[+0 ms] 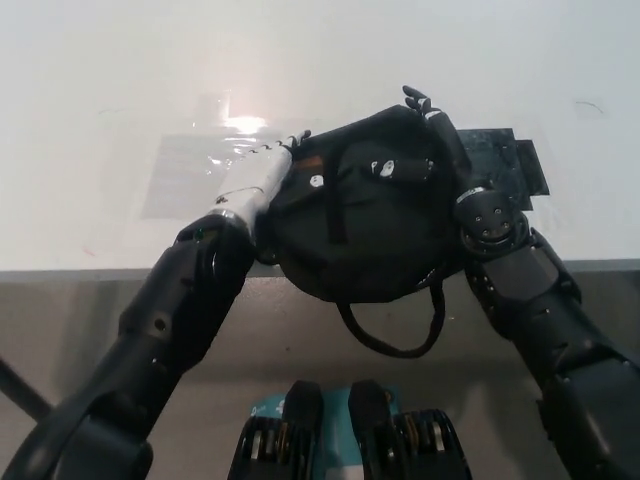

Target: A soft travel bag is kept infront of the robot in the middle of the desk and the robot uses both its hands to press it to reduce its size

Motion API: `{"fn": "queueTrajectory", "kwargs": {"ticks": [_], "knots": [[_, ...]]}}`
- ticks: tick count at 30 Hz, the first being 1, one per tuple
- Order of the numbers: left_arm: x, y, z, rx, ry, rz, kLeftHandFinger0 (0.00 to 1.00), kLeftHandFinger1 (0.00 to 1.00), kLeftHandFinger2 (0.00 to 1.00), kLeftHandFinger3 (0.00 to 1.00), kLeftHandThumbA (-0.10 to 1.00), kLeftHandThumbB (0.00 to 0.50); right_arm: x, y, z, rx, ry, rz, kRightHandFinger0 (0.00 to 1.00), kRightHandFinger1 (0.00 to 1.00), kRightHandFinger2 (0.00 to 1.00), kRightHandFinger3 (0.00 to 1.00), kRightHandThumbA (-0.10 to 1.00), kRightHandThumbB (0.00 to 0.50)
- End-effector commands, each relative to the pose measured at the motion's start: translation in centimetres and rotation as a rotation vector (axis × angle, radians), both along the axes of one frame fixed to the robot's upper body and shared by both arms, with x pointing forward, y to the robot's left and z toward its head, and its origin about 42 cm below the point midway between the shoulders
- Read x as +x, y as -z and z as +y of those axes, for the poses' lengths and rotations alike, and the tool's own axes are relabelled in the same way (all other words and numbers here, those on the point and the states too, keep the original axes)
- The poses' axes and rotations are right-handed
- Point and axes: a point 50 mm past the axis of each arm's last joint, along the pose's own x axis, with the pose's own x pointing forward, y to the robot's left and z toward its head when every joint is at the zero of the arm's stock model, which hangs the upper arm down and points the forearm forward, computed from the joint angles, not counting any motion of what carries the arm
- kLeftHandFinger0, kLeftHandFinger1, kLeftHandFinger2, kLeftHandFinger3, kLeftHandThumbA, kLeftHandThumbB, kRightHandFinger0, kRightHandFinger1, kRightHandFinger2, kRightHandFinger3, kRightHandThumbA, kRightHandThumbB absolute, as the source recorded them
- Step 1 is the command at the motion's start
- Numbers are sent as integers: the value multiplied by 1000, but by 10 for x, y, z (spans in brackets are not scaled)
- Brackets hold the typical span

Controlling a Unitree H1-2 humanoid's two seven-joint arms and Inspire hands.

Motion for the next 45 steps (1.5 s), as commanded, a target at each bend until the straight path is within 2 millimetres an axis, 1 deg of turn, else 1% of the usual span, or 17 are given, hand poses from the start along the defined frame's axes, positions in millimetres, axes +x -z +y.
{"fn": "queueTrajectory", "kwargs": {"ticks": [1,2,4,8,10,11,13,16,18,21,23,34,36,38,41,43,45], "knots": [[-13,27,-5,-67,22,57,1000,1000,1000,1000,1000,257,-5,9,13,11,-10,12,1000,1000,1000,1000,1000,182],[-13,27,-5,-67,22,56,1000,1000,1000,1000,1000,257,-5,9,13,11,-10,12,1000,1000,1000,1000,1000,182],[-23,56,1,-49,17,96,1000,1000,1000,1000,1000,260,-18,35,16,4,0,43,1000,1000,1000,1000,1000,180],[-26,70,5,-25,11,129,1000,1000,1000,1000,1000,258,-28,53,19,-25,5,53,1000,1000,1000,1000,1000,204],[-26,70,5,-26,11,127,1000,1000,1000,1000,1000,258,-28,53,19,-26,6,52,1000,1000,1000,1000,1000,205],[-30,81,8,4,12,152,1000,1000,1000,1000,1000,259,-37,65,22,-102,-2,31,1000,1000,1000,1000,1000,191],[-32,88,11,31,19,161,1000,1000,1000,1000,1000,254,-42,72,24,-179,-6,7,1000,1000,1000,1000,1000,188],[-32,89,11,31,20,158,1000,1000,1000,1000,1000,249,-43,73,24,-183,-4,2,1000,1000,1000,1000,1000,188],[-34,98,13,178,61,139,1000,1000,1000,1000,1000,251,-51,83,30,-419,-54,-64,1000,1000,1000,1000,1000,131],[-34,99,13,181,63,135,1000,1000,1000,1000,1000,252,-51,83,30,-427,-51,-71,1000,1000,1000,1000,1000,130],[-34,101,14,278,89,123,1000,1000,1000,1000,1000,220,-55,90,32,-465,-67,-45,1000,1000,1000,1000,1000,124],[-15,71,11,297,99,70,1000,1000,1000,1000,1000,190,-42,68,35,-417,-47,-74,1000,1000,1000,1000,1000,123],[-6,56,9,288,105,30,1000,1000,1000,1000,1000,159,-36,59,35,-400,-33,-90,1000,1000,1000,1000,1000,101],[1,43,7,281,110,8,1000,1000,1000,1000,1000,92,-33,53,35,-388,-25,-94,1000,1000,1000,1000,1000,96],[9,26,6,266,103,-11,1000,1000,1000,1000,1000,52,-28,45,35,-366,-15,-104,1000,1000,1000,1000,1000,99],[23,-7,5,254,93,-73,1000,1000,1000,1000,1000,4,-15,20,34,-355,4,-139,1000,1000,1000,1000,1000,132],[32,-29,5,258,89,-113,1000,1000,1000,1000,1000,15,-5,0,35,-348,10,-164,1000,1000,1000,1000,1000,133]]}}
